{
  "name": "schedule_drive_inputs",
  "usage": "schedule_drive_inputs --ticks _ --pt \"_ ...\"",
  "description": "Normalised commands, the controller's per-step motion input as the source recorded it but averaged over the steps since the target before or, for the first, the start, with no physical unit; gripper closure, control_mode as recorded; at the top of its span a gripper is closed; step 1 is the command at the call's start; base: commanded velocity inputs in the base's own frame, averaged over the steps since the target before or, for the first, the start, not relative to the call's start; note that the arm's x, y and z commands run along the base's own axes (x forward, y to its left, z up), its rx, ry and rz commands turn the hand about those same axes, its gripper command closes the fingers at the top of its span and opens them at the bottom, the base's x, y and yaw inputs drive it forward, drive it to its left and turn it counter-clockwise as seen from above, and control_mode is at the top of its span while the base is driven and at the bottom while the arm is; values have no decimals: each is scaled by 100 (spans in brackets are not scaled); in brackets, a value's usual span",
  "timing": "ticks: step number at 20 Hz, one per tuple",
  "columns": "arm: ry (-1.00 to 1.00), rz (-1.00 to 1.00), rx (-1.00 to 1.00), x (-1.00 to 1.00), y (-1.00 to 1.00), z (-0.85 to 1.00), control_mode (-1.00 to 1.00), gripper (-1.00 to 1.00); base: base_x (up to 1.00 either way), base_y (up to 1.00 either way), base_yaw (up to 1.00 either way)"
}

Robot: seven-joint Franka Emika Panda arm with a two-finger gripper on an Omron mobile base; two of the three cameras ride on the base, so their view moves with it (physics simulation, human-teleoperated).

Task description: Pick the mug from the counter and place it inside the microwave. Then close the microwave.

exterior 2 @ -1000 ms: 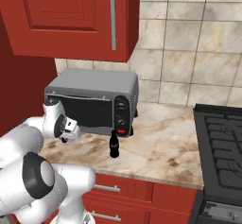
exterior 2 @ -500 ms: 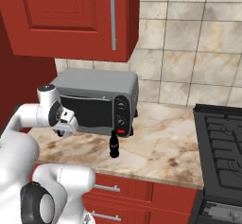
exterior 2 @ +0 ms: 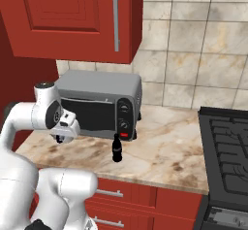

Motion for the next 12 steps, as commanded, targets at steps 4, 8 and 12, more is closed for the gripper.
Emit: schedule_drive_inputs --ticks 4,8,12 --pt "-7 2 0 -20 -9 44 -100 100 0 0 0" --pt "-18 5 0 -7 -1 34 -100 100 0 0 0" --pt "-14 2 0 -21 0 52 -100 100 0 0 0"
